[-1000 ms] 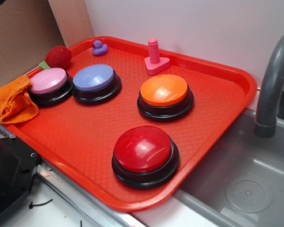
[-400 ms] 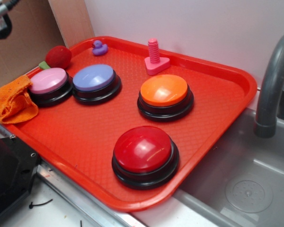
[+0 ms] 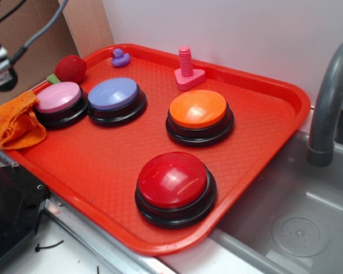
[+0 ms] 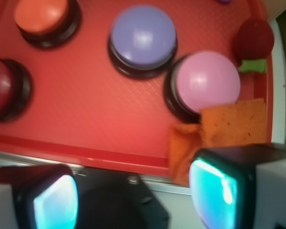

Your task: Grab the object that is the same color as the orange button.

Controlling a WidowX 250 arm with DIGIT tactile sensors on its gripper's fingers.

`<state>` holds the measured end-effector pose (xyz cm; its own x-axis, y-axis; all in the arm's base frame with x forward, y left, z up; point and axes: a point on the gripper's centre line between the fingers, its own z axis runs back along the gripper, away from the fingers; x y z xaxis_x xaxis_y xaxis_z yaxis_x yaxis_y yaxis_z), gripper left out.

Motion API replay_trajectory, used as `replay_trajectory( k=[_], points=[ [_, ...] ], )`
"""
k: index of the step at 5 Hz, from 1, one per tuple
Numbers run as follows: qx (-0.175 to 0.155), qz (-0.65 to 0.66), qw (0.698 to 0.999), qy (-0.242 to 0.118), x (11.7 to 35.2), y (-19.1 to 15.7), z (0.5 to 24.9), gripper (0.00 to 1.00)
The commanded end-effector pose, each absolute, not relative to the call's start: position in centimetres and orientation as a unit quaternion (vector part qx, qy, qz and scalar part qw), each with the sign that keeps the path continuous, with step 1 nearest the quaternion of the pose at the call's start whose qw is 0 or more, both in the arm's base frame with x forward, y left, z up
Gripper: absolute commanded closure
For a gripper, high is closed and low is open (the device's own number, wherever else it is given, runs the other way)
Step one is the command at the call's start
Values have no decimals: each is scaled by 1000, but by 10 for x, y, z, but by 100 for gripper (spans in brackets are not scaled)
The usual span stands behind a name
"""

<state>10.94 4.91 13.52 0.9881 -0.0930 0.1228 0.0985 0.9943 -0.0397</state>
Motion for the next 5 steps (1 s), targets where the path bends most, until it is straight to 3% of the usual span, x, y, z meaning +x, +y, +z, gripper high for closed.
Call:
replay_trajectory(
  k=[1, 5],
  points=[
    [10, -67, 997, -46, 113, 73, 92, 0],
    [58, -29, 998, 12, 115, 110, 40, 0]
  ],
)
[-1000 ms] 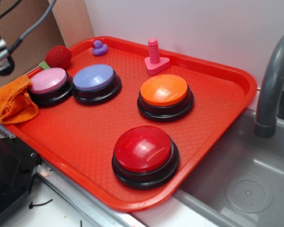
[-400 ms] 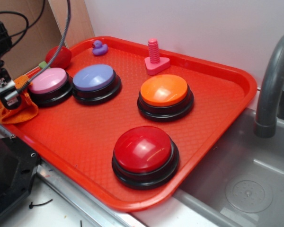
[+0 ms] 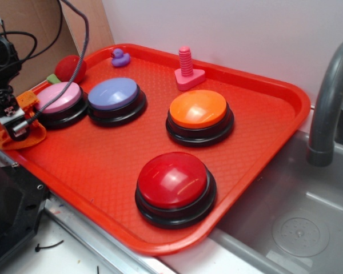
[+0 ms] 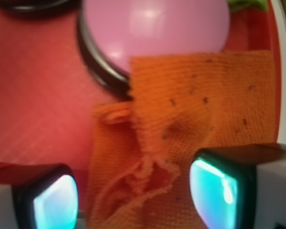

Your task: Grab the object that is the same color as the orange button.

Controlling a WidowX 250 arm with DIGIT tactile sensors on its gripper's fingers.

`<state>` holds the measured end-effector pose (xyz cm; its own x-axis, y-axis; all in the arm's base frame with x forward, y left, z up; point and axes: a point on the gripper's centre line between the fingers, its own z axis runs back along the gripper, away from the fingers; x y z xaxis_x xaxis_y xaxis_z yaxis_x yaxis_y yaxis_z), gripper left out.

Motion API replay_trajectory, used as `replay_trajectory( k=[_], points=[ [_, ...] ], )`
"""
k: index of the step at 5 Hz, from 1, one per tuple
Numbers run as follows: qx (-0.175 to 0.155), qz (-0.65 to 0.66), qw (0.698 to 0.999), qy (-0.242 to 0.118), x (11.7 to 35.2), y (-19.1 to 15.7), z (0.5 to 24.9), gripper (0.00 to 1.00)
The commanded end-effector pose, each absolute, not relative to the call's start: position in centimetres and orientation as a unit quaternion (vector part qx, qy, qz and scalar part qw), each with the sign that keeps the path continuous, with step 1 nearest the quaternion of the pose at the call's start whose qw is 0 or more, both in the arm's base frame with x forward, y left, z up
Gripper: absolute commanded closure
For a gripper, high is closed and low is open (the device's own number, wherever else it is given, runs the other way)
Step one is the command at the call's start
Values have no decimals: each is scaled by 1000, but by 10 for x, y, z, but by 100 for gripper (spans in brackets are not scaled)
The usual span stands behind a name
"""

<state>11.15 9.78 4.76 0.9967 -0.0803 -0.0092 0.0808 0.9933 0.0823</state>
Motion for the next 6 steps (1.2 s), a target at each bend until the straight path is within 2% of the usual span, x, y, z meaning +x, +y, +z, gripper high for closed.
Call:
replay_trajectory(
  k=[1, 2, 3, 4, 5, 6],
  points=[
    [74, -21, 997, 29, 116, 113, 29, 0],
    [83, -9, 996, 35, 115, 114, 27, 0],
    [89, -19, 995, 36, 116, 115, 25, 100],
    [83, -9, 996, 37, 117, 116, 28, 100],
    [72, 32, 995, 61, 119, 116, 35, 100],
    [76, 48, 995, 54, 123, 106, 47, 100]
  ],
)
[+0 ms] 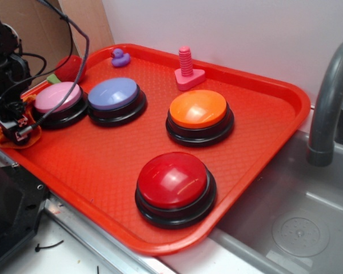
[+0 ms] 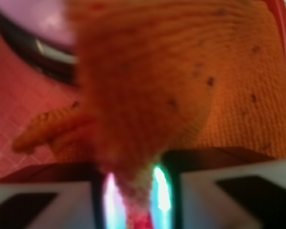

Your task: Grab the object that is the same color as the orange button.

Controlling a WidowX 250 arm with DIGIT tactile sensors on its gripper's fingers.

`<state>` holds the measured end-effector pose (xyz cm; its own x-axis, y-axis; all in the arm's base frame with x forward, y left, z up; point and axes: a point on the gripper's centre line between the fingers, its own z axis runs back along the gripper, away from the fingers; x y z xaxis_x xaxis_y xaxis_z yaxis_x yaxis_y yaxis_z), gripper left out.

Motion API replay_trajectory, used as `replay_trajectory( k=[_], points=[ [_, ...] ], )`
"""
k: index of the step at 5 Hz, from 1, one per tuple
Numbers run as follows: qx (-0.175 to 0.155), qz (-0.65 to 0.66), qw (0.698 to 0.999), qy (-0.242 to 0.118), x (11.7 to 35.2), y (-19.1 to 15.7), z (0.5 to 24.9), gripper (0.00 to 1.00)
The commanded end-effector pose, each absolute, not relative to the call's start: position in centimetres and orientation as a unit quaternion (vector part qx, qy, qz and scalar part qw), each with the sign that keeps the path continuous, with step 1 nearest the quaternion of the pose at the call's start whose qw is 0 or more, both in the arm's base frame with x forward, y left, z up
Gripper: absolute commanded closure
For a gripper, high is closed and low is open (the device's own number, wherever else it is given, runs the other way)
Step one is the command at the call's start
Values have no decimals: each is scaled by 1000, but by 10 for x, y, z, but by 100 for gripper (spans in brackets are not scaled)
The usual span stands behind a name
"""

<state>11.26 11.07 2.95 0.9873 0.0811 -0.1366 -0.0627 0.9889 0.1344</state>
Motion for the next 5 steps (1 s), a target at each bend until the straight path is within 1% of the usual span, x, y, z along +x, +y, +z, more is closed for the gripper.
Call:
replay_trajectory(
  k=[1, 2, 3, 4, 5],
  points=[
    [83, 62, 994, 36, 132, 87, 63, 100],
    [-45, 44, 998, -25, 161, 43, 118, 100],
    [-95, 32, 994, -44, 169, -2, 171, 100],
    [-124, 13, 990, -59, 176, -23, 200, 100],
    [-121, 28, 989, -78, 183, -37, 223, 100]
  ],
)
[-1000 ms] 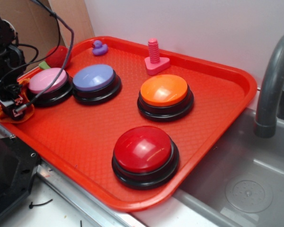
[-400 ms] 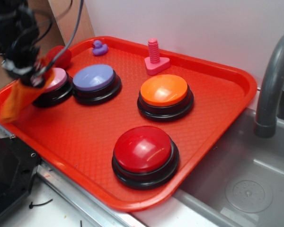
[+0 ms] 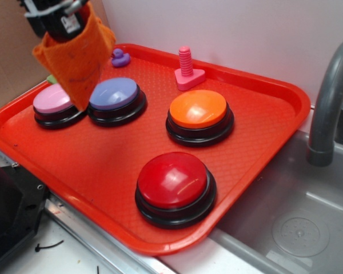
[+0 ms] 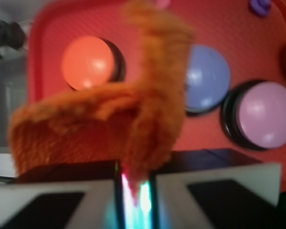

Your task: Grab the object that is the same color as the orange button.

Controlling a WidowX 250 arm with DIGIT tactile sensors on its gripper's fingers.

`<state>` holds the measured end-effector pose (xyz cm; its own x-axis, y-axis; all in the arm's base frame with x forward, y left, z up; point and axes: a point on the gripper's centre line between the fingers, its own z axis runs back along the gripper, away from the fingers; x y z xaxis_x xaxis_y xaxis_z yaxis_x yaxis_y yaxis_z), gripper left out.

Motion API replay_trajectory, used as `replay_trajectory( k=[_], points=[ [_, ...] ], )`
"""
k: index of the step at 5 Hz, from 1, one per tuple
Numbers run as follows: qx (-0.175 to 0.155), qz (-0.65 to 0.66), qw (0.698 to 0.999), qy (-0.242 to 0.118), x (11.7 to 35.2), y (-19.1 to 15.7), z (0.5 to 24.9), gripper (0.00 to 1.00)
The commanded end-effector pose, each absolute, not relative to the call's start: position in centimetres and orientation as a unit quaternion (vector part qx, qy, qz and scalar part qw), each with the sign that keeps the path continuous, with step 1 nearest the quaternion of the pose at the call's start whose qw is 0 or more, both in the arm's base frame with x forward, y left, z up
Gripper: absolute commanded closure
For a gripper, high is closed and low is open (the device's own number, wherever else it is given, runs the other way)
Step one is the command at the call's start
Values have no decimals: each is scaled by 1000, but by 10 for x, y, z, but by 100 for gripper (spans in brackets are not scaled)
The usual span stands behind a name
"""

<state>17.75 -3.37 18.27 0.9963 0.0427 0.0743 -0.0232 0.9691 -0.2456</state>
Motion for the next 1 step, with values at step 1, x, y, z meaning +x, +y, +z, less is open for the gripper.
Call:
replay_trajectory(
  k=[1],
  points=[
    [-122, 44, 989, -74, 187, -31, 213, 100]
  ],
)
